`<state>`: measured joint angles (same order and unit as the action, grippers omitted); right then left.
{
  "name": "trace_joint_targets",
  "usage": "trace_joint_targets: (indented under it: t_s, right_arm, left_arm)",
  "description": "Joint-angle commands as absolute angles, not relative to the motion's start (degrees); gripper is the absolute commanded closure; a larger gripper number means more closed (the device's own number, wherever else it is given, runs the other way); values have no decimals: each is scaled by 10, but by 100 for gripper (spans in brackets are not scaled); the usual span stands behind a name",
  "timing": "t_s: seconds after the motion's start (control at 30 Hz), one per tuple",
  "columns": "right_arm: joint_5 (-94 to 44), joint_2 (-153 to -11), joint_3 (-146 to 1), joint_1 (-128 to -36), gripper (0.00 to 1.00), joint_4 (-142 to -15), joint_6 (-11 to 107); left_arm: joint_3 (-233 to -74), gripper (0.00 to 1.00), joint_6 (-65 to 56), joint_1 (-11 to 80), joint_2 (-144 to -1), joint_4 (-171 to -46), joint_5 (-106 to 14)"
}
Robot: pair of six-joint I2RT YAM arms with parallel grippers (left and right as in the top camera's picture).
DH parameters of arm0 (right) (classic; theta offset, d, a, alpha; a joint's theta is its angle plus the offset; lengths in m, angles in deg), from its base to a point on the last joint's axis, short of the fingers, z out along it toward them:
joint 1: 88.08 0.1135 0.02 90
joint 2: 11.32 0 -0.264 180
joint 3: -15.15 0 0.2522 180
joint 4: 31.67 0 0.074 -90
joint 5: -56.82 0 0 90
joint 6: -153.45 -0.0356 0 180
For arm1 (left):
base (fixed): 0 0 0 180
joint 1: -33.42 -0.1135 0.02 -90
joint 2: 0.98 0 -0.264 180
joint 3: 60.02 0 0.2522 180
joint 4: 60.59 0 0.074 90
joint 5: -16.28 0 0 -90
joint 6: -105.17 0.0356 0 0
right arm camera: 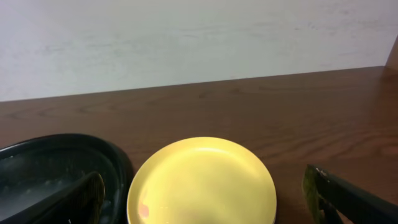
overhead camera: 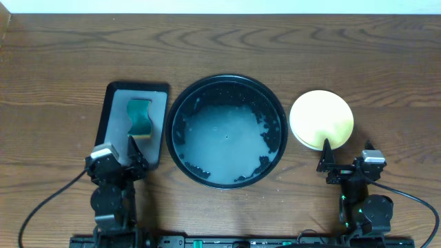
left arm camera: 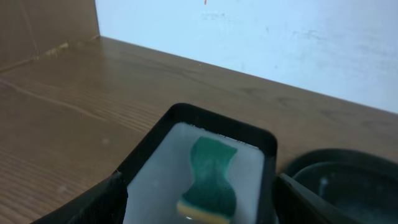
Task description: Clean dirty plates on tray and stack at the side
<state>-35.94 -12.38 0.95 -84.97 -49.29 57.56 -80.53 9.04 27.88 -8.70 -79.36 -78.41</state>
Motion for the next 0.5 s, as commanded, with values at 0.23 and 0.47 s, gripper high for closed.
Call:
trace_joint_targets:
  t_s: [0.23, 0.47]
  right_arm:
    - [-359, -121, 11, -853, 1, -495, 569]
    - [-359, -121, 11, -853, 1, -495, 568]
  left_arm:
    - [-740, 25, 192, 275, -11, -781, -787]
    - [-740, 25, 194, 276, -10, -781, -787]
